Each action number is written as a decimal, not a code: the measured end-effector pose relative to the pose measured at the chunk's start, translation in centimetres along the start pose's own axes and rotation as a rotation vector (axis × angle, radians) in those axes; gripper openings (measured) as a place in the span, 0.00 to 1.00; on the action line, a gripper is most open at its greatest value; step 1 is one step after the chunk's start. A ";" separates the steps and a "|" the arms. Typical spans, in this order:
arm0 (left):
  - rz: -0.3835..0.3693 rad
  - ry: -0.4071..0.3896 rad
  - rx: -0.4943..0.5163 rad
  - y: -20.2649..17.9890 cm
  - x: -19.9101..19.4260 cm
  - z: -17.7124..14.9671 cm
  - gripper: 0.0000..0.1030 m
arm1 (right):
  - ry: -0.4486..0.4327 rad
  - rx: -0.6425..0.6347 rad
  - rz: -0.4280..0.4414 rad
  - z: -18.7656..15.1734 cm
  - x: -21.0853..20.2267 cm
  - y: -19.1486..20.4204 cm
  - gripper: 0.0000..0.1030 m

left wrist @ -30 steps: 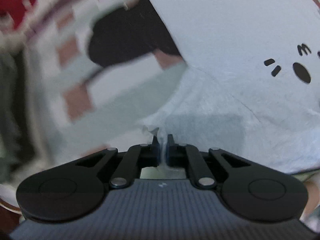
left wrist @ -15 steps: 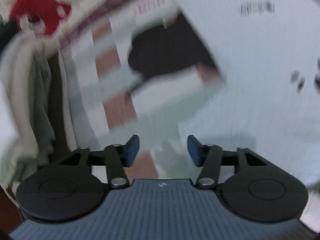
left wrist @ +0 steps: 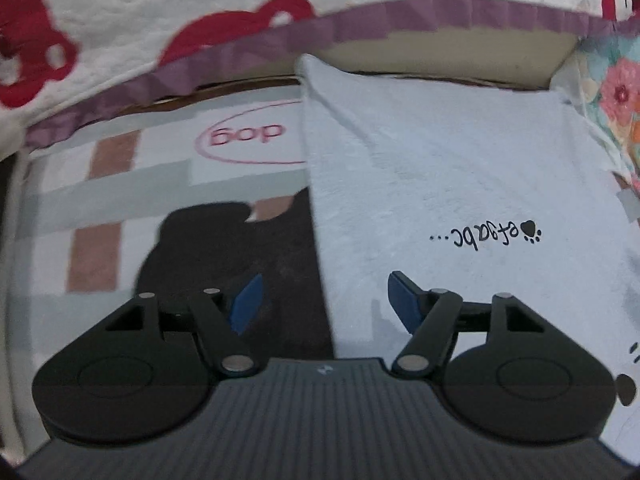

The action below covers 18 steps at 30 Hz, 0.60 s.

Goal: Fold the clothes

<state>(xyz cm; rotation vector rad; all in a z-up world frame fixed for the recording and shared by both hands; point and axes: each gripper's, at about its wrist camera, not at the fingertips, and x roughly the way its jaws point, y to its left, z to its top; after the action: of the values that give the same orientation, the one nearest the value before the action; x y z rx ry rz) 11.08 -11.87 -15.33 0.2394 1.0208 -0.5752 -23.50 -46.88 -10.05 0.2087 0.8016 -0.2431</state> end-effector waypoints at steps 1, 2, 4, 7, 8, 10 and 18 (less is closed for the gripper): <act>-0.001 0.001 0.008 -0.2 0.8 0.4 0.66 | 0.010 0.060 -0.040 0.1 1.1 -1.5 0.48; -0.002 0.001 0.016 -0.3 1.6 0.8 0.66 | 0.023 0.129 -0.076 0.2 2.4 -3.0 0.48; -0.010 -0.002 0.002 -0.3 3.1 1.6 0.66 | 0.063 0.284 -0.107 0.3 4.2 -6.4 0.26; -0.116 -0.025 -0.163 1.6 4.5 1.9 0.64 | 0.083 0.495 -0.093 0.1 5.7 -10.2 0.09; -0.153 -0.027 -0.199 2.0 4.9 1.8 0.63 | 0.074 0.524 -0.096 0.0 5.8 -11.1 0.09; -0.190 -0.011 -0.206 2.1 5.6 1.3 0.60 | 0.106 0.516 -0.090 0.2 6.6 -11.4 0.10; -0.158 0.003 -0.082 -0.1 6.2 0.1 0.60 | 0.098 0.429 -0.159 0.4 9.0 -10.6 0.62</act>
<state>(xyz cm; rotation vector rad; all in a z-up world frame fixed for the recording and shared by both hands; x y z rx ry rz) 13.56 -14.13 -20.60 0.0871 1.0702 -0.6746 -20.25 -58.31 -17.30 0.5654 0.8583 -0.5586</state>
